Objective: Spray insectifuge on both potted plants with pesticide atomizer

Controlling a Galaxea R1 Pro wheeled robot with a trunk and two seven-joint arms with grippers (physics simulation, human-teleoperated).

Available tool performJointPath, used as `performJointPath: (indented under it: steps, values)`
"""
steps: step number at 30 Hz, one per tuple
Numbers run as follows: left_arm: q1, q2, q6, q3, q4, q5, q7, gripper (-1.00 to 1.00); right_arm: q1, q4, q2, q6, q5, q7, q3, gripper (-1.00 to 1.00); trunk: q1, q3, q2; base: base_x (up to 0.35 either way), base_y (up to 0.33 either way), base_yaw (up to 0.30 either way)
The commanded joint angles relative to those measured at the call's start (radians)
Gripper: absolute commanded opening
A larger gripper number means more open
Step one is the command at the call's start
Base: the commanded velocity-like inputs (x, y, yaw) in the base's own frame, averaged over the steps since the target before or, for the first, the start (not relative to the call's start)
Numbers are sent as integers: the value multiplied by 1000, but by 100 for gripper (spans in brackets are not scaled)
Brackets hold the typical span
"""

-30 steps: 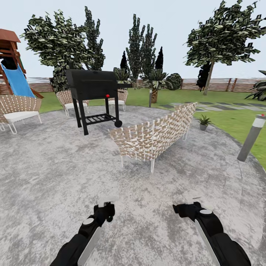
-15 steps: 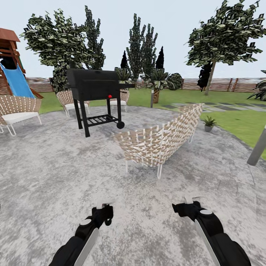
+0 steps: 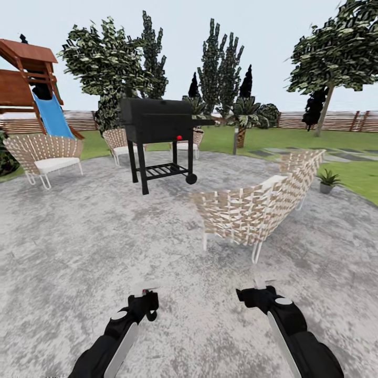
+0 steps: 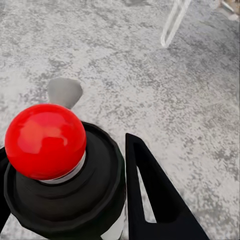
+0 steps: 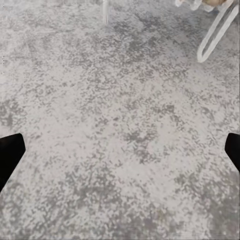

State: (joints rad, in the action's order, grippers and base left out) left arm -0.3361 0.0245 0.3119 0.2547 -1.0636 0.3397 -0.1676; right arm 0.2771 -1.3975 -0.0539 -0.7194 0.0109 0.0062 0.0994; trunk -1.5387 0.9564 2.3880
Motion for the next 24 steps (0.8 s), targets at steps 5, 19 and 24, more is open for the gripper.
performJointPath:
  steps: [5,19,24]
  values:
    - [-2,5,-2,0,13,-3,0,-100,-1,7,0,1,0,-4,0,100,0,0,0,191,279,256]
    - [-6,6,-6,1,43,-6,0,-100,-1,9,0,-2,0,-3,0,100,0,0,0,244,211,267]
    - [-6,6,-5,2,43,-9,0,-100,0,9,0,0,0,-2,0,100,0,1,0,306,69,182]
